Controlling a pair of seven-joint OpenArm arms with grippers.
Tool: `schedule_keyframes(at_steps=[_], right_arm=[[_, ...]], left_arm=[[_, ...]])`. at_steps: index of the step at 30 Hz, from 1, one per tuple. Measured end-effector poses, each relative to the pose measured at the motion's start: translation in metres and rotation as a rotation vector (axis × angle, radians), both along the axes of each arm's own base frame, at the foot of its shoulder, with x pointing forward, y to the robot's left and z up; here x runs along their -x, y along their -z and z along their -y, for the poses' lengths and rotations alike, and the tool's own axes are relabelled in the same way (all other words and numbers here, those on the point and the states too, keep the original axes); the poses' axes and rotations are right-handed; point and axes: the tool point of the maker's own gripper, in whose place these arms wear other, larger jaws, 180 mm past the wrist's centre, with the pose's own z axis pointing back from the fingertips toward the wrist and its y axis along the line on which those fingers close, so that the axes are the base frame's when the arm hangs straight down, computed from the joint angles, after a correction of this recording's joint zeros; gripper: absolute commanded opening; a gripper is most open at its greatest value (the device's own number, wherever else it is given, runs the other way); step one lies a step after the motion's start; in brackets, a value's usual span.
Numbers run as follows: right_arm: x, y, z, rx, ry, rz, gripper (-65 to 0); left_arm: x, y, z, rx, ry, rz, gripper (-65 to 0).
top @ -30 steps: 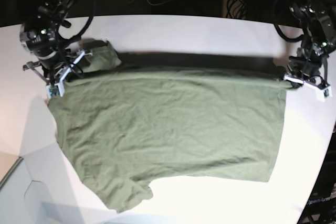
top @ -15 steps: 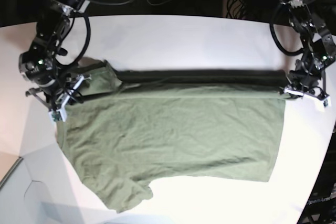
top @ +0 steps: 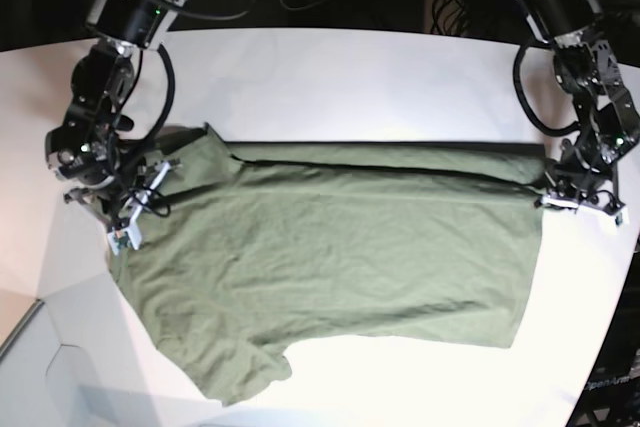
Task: Layout the t-shirt on the table in an organized manner, then fold the t-shirt properly
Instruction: 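Pull the grasped shirt edge with both grippers, folding it over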
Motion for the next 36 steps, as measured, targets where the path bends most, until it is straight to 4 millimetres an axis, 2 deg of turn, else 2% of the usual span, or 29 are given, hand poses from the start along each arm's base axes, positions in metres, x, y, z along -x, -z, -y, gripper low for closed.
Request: schedule_keyframes(at_steps=[8, 13, 18, 21, 34, 36], right_arm=[[-0.009, 0.006, -0.001, -0.021, -0.006, -0.009, -65.0], [-0.013, 0.003, -0.003, -0.026, -0.011, 0.005, -65.0], [-0.021, -0.003, -0.006, -0.023, -0.024, 0.021, -65.0], [-0.019, -0.002, -0.006, -0.021, -0.024, 0.016, -65.0], [-0.018, 0.000, -0.005, -0.020, -0.024, 0.012, -64.9], [-0.018, 0.000, -0.005, -0.020, -0.024, 0.012, -58.4]], left_arm=[[0.005, 0.019, 0.000, 0.031, -0.011, -0.047, -64.8], [-0.003, 0.014, -0.005, 0.016, -0.028, -0.004, -64.8], [-0.001, 0.023, -0.004, 0.032, -0.031, -0.026, -64.8], [-0.007, 0.022, -0.004, 0.039, -0.035, -0.019, -64.8], [-0.004, 0.027, -0.004, 0.045, -0.037, -0.033, -64.4], [-0.004, 0.027, -0.004, 0.045, -0.037, -0.034, -62.4]])
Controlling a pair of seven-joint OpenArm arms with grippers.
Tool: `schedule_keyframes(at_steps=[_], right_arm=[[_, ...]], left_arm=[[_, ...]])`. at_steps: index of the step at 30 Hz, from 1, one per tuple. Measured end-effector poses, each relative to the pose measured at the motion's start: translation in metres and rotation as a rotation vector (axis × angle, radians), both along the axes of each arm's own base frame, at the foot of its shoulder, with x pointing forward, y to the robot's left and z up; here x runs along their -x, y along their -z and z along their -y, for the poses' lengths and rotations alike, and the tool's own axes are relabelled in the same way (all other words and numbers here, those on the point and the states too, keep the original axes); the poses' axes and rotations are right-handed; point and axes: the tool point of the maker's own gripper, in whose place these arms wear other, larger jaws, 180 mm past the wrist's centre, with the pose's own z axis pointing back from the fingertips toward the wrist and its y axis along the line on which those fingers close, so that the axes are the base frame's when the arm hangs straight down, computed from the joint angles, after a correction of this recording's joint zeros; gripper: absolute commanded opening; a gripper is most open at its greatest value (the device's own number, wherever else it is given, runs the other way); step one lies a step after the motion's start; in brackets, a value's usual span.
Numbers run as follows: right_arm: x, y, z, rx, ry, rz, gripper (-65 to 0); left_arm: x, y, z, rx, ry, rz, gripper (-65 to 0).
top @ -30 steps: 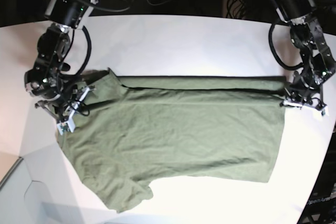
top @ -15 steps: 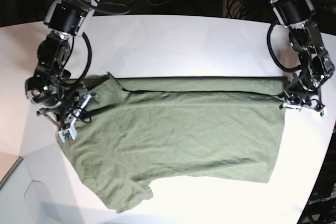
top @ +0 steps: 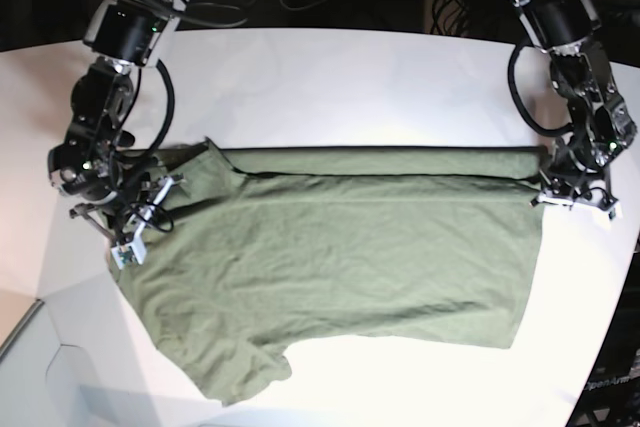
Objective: Layout the t-shirt on the table in an organized manner, then fold the t-shirt properly
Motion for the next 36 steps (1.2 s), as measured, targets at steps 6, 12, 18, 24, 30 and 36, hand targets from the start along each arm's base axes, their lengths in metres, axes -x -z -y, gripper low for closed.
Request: schedule_keyframes(at_steps=[6, 12, 18, 24, 30, 36], right_arm=[[0.000, 0.000, 0.000, 0.000, -0.001, -0.001, -33.6], [0.001, 0.001, 0.001, -0.001, 0.005, -0.002, -27.0], [0.014, 0.006, 0.025, -0.013, 0.084, -0.015, -26.9], [0.028, 0.013, 0.041, -0.019, 0.141, -0.029, -26.9], [0.037, 0.010, 0.042, 0.001, 0.143, -0.025, -26.9], [0.036, 0.009, 0.042, 0.000, 0.142, -0.019, -26.9]], left_arm=[[0.001, 0.000, -0.001, 0.002, -0.012, -0.003, -43.9], [-0.001, -0.002, -0.002, 0.002, -0.013, 0.004, -42.1], [-0.006, -0.036, -0.001, -0.054, 0.008, 0.092, -42.0], [0.030, -0.020, 0.013, -0.040, 0.035, 0.049, -38.8], [0.052, 0.010, 0.009, -0.020, 0.019, -0.033, -38.8], [0.054, 0.013, -0.001, -0.037, 0.005, -0.040, -38.8]])
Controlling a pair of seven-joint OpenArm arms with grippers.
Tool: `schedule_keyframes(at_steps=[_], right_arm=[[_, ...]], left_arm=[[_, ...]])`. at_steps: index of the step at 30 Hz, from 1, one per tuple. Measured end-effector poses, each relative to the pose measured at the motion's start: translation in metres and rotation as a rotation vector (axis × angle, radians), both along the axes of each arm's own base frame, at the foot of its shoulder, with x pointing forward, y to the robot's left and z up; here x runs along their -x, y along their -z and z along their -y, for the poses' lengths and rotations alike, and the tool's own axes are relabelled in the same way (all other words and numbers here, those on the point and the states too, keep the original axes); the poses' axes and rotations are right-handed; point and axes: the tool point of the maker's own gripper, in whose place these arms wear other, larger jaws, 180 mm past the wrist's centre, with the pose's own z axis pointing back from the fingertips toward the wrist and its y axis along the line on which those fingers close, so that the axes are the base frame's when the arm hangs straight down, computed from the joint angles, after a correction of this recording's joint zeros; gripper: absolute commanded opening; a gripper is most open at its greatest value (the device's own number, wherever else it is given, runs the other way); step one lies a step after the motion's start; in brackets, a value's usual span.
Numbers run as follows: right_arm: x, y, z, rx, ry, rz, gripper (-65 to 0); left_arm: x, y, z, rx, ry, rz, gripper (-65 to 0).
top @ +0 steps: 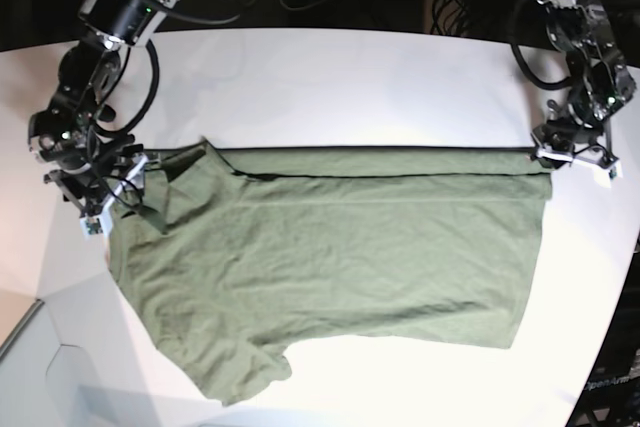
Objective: Layout the t-shirt on the table in an organized manner, then fold the t-shirt properly
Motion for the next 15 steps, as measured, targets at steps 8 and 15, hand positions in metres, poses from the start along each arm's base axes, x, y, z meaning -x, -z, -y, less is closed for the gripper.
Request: schedule_keyframes(at_steps=[8, 15], right_arm=[[0.000, 0.000, 0.002, 0.005, 0.001, -0.002, -26.9], [0.001, 0.000, 0.002, 0.006, 0.001, -0.004, -26.9]], left_arm=[[-0.006, -0.004, -0.004, -0.025, -0.016, 0.051, -38.8], [-0.008, 0.018, -0.012, 0.012, -0.040, 0.004, -38.8]])
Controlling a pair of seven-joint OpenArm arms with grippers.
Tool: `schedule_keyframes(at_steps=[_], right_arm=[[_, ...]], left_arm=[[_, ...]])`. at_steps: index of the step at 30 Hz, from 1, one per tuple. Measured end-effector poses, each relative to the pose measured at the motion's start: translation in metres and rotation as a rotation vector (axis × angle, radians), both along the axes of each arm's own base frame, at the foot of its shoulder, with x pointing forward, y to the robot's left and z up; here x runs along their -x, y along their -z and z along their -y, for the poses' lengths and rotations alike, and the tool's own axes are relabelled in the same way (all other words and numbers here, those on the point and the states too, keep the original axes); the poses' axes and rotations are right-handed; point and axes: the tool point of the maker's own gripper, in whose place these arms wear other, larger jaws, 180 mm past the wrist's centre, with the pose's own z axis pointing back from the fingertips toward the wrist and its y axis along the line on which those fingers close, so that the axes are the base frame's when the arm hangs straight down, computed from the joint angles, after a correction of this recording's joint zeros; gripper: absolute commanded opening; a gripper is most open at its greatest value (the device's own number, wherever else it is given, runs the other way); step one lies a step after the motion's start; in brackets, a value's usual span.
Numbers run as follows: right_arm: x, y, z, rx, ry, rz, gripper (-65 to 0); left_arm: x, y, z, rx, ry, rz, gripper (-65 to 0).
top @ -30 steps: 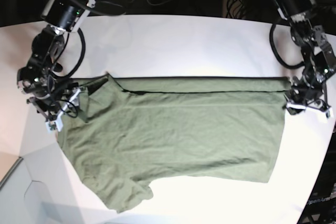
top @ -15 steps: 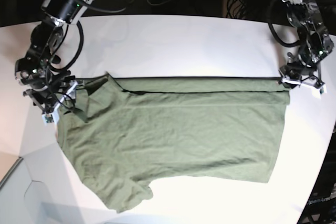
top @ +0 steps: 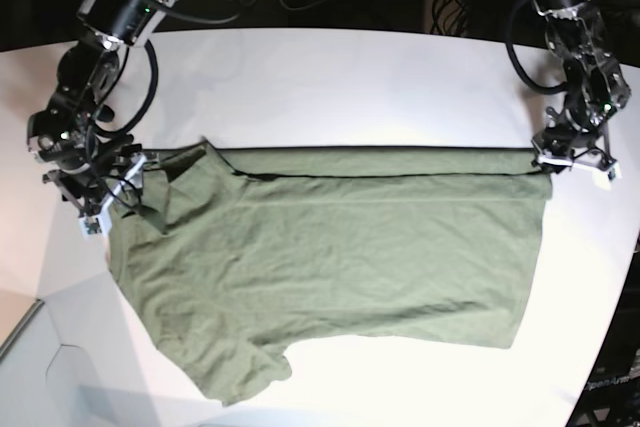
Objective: Layout the t-shirt on the table in an organized manner, then fold the t-shirt properly
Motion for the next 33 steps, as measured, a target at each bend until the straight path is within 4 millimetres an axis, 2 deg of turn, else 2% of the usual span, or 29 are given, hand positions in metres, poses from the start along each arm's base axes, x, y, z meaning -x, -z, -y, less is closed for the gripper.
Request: schedule_keyframes(at_steps=[3, 11, 15, 18, 21, 29, 31, 33], right_arm=[[0.000, -0.001, 0.005, 0.011, 0.001, 0.000, -26.9], [0.001, -0.003, 0.006, 0.018, 0.003, 0.000, -26.8], [-0.003, -0.022, 0.010, 0.051, 0.006, 0.051, -26.7], [0.000, -0.028, 0.011, 0.069, 0.005, 0.064, -26.7], [0.000, -0.029, 0.010, 0.068, 0.005, 0.068, -26.7], [0.009, -0.021, 0.011, 0.071, 0.006, 0.039, -26.7], [0.008, -0.023, 0.012, 0.072, 0.006, 0.043, -26.7], [0.009, -0.021, 0.012, 0.071, 0.005, 0.042, -26.7]], left_arm=[[0.002, -0.001, -0.007, -0.015, -0.009, -0.008, -38.8], [-0.004, -0.001, -0.003, -0.004, -0.007, -0.002, -40.5], [-0.004, -0.001, -0.003, -0.004, -0.007, -0.002, -40.5], [-0.008, 0.001, 0.007, -0.015, 0.036, -0.011, -40.5], [-0.012, 0.002, 0.015, -0.007, 0.053, -0.003, -40.5], [-0.012, 0.002, 0.015, -0.010, 0.056, -0.005, -40.9], [-0.012, 0.002, 0.015, -0.012, 0.057, -0.007, -45.2], [-0.011, 0.003, 0.015, -0.012, 0.058, -0.011, -53.5]])
